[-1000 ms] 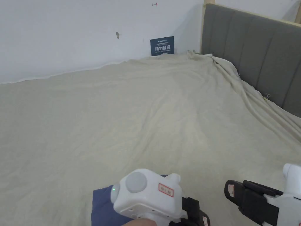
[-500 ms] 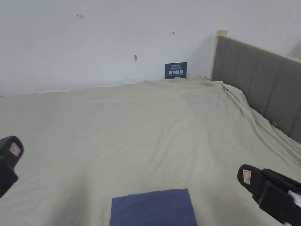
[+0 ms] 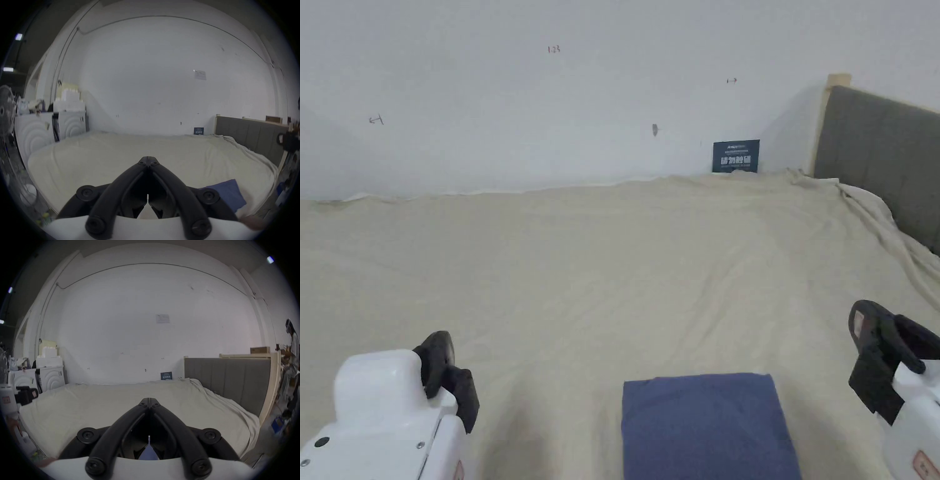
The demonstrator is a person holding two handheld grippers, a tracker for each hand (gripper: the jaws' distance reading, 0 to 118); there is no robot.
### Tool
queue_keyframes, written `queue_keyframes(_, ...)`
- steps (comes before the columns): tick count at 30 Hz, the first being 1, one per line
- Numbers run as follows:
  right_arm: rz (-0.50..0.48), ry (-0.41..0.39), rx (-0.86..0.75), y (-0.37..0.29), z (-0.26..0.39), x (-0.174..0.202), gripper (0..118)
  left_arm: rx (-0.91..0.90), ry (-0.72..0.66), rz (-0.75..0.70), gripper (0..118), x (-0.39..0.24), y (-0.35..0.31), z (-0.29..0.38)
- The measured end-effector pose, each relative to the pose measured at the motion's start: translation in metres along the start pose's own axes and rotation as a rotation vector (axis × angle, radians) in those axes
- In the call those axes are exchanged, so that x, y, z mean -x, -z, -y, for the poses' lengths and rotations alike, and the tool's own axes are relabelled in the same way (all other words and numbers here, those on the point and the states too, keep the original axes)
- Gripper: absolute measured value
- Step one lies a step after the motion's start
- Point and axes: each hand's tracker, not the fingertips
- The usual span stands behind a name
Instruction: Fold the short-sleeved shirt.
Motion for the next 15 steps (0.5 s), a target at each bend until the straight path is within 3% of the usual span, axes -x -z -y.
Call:
queue_keyframes(12, 0.0, -0.034, 0.001, -0.002, -0.033, -0.022, 0, 0.031, 0.048, 0.017, 0, -0.001, 0.008, -0.002)
queue_keyframes(15, -0.114, -0.057, 0.164, 0.036, -0.054, -0.013, 0, 0.071, -0.027, 0.026, 0, 0.007, 0.016, 0.003)
